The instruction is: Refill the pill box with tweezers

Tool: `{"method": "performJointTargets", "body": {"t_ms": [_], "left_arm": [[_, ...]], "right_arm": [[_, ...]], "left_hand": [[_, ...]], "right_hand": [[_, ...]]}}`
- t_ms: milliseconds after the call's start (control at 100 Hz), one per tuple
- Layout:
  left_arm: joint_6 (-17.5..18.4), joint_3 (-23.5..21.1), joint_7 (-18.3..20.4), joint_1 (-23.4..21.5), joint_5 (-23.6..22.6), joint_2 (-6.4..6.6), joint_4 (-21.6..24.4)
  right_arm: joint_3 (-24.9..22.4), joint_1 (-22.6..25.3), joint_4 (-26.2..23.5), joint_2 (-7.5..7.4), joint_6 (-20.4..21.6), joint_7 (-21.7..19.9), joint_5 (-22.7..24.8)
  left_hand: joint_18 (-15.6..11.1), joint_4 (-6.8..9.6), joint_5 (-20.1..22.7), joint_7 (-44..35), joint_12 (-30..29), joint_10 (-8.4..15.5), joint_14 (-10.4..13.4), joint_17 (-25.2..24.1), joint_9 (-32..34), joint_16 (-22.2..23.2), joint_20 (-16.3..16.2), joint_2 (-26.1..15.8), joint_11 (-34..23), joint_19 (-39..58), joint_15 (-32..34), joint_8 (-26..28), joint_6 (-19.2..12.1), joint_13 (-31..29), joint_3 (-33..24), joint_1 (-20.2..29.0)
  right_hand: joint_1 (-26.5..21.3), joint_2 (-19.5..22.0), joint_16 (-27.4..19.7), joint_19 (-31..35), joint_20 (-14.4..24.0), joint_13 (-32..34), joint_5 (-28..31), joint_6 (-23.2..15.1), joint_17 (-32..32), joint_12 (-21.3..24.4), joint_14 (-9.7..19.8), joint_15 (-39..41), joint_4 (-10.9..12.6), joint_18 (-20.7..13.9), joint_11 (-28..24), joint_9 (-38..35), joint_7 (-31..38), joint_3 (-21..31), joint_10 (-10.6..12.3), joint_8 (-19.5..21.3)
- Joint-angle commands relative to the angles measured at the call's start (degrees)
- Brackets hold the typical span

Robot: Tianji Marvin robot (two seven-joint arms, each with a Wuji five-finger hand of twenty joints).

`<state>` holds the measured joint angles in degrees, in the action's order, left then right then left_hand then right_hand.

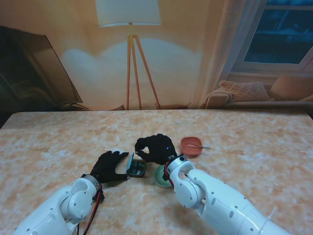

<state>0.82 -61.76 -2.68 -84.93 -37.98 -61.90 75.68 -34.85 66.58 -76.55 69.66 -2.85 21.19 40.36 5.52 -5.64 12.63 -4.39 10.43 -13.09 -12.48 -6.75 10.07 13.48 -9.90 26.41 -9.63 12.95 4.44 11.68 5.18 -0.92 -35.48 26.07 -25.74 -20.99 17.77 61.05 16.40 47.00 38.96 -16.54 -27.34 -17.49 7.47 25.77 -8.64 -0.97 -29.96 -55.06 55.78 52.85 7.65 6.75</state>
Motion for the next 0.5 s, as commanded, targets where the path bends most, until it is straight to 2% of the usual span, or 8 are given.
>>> {"method": "performJointTargets", "body": {"t_ms": [0, 290, 490], "left_arm": [[0.1, 0.8, 2.0, -1.4, 0.2, -0.61, -1.1], [0.0, 0.5, 2.0, -1.8, 0.3, -0.62, -0.9], [0.1, 0.4, 1.6, -1.9, 0.4, -0.7, -1.0]], "right_arm": [[1.0, -0.1, 1.1, 1.48, 0.1, -0.6, -0.2], [4.5, -2.1, 4.7, 3.66, -0.1, -0.3, -3.3], [5.5, -2.5, 6.3, 4.14, 0.0, -0.8, -4.3]], "left_hand": [[-3.4, -0.83, 0.8, -0.3, 1.3, 3.2, 2.7, 5.1, 0.7, 1.1, -2.0, -0.8, -2.8, 8.5, 3.6, 0.4, -0.8, -3.0, 0.8, 0.1], [-3.4, -0.82, 1.0, -0.3, 1.3, 3.3, 2.8, 5.1, 0.7, 1.1, -2.0, -0.9, -2.8, 8.5, 3.7, 0.6, -0.8, -3.0, 0.9, 0.1], [-3.3, -0.81, 1.1, -0.3, 1.3, 3.2, 2.7, 5.1, 0.7, 1.1, -2.0, -0.9, -2.9, 8.5, 3.7, 0.6, -0.7, -3.0, 0.9, 0.2]], "right_hand": [[2.0, 2.5, -1.0, -0.5, -0.5, -1.1, -0.7, -0.8, 1.5, 1.1, 1.9, -0.9, -0.7, -0.5, 0.8, 1.3, -0.1, -2.0, 1.3, -0.4], [3.9, 6.0, -0.9, -0.6, -0.1, -1.8, 0.9, 0.5, 3.0, 0.8, 1.6, -1.0, 0.6, 0.2, 0.5, 1.6, -2.2, -6.1, 0.9, 0.8], [4.0, 6.9, -0.7, -0.1, 0.3, -1.6, 2.1, 0.7, 3.1, 0.6, 1.4, -0.5, 1.1, 0.4, -0.1, 1.2, -2.7, -7.4, 0.8, 1.3]]}}
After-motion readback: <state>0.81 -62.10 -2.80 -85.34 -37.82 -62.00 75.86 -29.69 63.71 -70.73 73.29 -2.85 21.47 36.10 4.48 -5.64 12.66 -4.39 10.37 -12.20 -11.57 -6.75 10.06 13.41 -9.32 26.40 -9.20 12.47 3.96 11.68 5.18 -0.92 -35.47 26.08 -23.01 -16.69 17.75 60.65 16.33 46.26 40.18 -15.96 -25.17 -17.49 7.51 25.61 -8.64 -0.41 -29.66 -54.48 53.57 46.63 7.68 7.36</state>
